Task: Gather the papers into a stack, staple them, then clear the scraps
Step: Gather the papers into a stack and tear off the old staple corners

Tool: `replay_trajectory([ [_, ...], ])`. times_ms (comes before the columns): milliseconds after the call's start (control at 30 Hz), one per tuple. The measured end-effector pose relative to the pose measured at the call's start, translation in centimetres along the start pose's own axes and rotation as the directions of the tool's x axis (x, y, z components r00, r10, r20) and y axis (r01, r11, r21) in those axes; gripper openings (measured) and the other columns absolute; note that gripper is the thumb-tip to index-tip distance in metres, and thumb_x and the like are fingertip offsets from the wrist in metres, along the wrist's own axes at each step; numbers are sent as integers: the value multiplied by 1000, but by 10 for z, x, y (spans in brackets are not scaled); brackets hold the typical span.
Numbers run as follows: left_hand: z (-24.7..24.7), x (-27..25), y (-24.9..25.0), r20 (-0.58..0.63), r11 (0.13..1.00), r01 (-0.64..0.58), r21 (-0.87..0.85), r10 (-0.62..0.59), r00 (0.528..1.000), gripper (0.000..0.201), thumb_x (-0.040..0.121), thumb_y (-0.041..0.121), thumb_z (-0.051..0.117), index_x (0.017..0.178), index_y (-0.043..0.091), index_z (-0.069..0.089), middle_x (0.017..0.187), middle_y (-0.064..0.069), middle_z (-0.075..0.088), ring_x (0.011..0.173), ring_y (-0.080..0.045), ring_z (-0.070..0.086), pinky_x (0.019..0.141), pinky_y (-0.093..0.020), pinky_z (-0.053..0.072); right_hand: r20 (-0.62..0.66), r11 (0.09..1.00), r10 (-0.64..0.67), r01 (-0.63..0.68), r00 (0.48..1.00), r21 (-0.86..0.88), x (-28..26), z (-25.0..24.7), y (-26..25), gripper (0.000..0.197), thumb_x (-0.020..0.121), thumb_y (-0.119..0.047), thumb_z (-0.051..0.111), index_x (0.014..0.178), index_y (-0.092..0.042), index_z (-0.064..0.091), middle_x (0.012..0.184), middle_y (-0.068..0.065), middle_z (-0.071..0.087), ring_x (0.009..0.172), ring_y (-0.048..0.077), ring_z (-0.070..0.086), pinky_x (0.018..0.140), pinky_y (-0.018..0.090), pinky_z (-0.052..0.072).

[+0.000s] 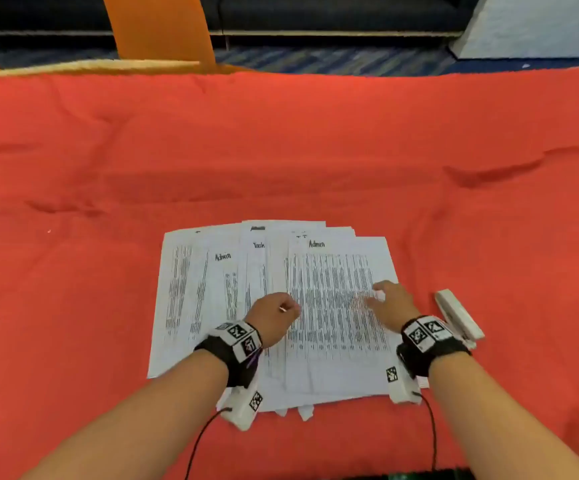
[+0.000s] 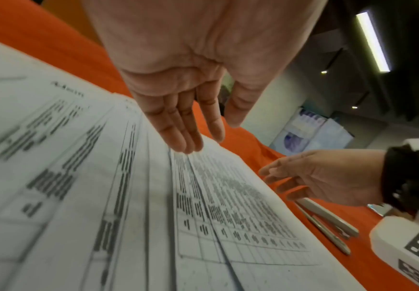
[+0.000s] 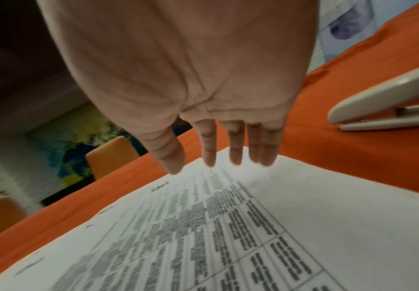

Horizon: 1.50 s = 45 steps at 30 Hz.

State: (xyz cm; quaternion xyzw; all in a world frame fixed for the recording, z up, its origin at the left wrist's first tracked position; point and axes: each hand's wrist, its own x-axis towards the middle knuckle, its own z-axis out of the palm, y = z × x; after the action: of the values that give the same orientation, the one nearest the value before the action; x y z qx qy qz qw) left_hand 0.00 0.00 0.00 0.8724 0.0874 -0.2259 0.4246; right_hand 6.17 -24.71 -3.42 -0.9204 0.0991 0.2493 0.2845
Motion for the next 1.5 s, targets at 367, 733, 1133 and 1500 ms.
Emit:
replay_trajectory([
  [367, 31, 24, 2, -68, 938, 238, -253, -262, 963, 55, 93, 22, 56, 141, 8, 33, 136, -12, 48, 97, -20, 57, 81, -29, 48, -62, 989, 137, -132, 989, 72, 15, 4, 34, 16, 88, -7, 57, 99, 2, 65, 98, 14, 69, 86, 27, 62, 73, 29, 45],
  [733, 36, 6, 22, -92, 950, 106, -292, -138, 986, 59, 99, 20, 45, 151, 14, 18, 158, -5, 21, 142, -22, 29, 110, -29, 29, -1, 875, 81, -70, 997, 478, 17, -1, 39, 37, 84, -14, 70, 117, -2, 59, 107, 13, 69, 83, 22, 65, 68, 32, 52],
  [1133, 31, 35, -8, -306, 925, 379, -21, -367, 878, 55, 87, 28, 65, 130, 5, 42, 132, -16, 42, 118, -30, 50, 96, -35, 45, -141, 719, 164, -20, 976, 695, 10, -49, 77, 40, 88, 7, 53, 126, -3, 58, 124, 19, 63, 113, 37, 60, 103, 55, 44],
  [1500, 36, 39, -10, -348, 977, 187, -102, -211, 913, 10, 92, 1, 45, 98, 8, 47, 93, -11, 57, 67, -15, 52, 51, -23, 40, -57, 737, 158, -79, 986, 672, 36, -41, 104, 25, 78, -9, 61, 102, -16, 65, 122, 16, 64, 109, 37, 62, 100, 56, 46],
])
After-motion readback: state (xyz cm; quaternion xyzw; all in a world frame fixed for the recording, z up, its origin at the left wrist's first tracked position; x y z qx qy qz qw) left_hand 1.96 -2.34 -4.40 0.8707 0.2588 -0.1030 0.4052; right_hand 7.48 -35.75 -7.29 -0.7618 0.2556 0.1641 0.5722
